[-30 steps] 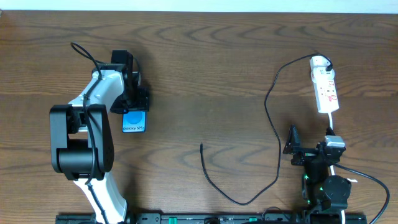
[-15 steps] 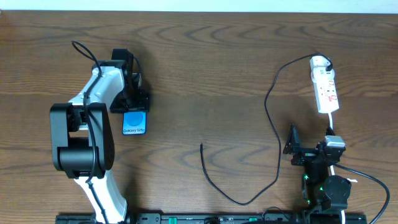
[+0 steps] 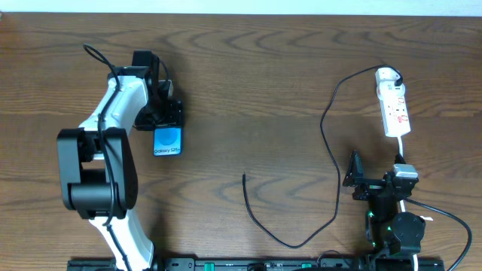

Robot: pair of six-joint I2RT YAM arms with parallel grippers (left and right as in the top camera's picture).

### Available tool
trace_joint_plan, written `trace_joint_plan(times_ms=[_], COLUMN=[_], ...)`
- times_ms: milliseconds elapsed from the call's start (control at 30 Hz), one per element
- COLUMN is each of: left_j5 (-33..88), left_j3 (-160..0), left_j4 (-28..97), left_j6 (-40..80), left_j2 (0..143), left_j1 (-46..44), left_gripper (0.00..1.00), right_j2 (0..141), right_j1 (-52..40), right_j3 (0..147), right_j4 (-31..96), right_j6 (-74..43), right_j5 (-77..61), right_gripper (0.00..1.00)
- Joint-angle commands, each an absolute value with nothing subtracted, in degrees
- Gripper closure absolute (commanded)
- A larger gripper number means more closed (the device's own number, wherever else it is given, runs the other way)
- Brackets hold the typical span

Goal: Plug charger to phone and switch on socket
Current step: 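Lift the phone with the left gripper and tilt it upright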

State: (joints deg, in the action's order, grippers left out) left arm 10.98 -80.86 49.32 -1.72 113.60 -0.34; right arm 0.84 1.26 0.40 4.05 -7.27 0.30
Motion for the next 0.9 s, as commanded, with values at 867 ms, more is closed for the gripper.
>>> trace_joint_plan(times_ms=[867], left_j5=[76.6], left_j3=[-82.1], left_j4=[30.5], left_j6=[36.1], left_j2=[109.4], left_j1=[-0.4], left_gripper=[0.92], right_j2=[0.6], right_j1=[0.7], right_j3=[0.3], right_j4=[4.3], right_j6=[-8.1], right_j5=[0.9], right_gripper=[0.01])
